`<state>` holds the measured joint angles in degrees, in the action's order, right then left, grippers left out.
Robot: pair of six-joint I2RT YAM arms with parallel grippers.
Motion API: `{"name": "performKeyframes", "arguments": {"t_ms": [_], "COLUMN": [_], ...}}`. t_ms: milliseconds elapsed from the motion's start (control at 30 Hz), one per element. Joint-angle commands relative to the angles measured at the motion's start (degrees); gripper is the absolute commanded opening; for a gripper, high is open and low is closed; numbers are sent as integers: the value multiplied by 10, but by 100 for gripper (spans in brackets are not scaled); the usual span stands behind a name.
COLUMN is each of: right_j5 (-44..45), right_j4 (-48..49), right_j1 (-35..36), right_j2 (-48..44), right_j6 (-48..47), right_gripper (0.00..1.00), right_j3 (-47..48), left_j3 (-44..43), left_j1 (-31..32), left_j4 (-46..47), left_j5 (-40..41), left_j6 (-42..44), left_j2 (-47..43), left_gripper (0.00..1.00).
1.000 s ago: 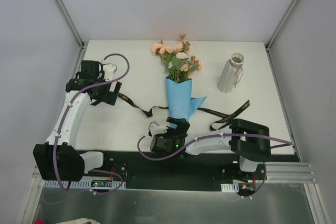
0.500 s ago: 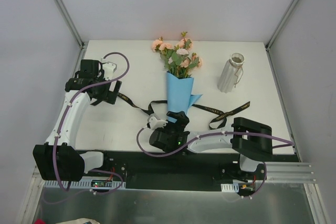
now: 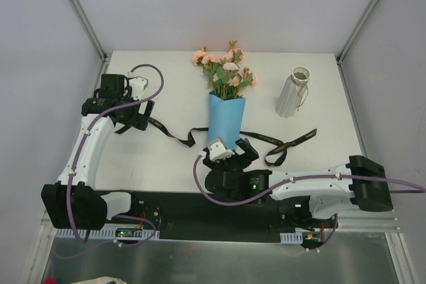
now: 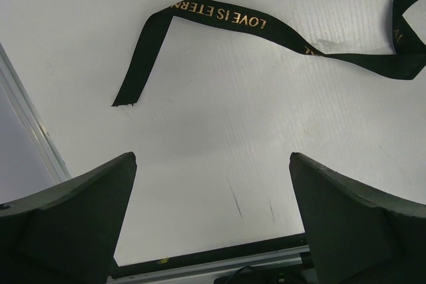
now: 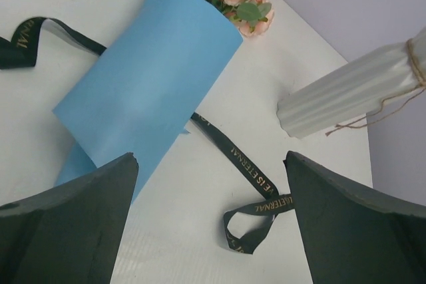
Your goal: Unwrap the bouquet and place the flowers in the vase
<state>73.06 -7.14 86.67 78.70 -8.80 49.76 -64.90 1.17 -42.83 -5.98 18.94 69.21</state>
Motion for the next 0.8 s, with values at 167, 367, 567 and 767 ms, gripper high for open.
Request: {"name": "performKeyframes", "arguments": {"t_ms": [167,367,567,767], "right_j5": [-125,-167,-132,-85], "right_j4": [-71,-60,0,131], "right_j1": [4,-19,-72,-98], "right_j2": [4,75,162,221], "right_j6": [34,-21,-91,-188], "right_gripper": [100,96,96,96], "right_j3": [-3,33,67,75], "left_j3": [-20,-14,-17,-19], "left_j1": [5,5,5,5], "left_j4": [-10,-11,-10,-11], "left_j5": [-17,-17,-13,-10], "left_j6": [3,4,6,12], "left_j2": [-12,-11,-7,-8], "left_gripper": [99,99,99,99]}}
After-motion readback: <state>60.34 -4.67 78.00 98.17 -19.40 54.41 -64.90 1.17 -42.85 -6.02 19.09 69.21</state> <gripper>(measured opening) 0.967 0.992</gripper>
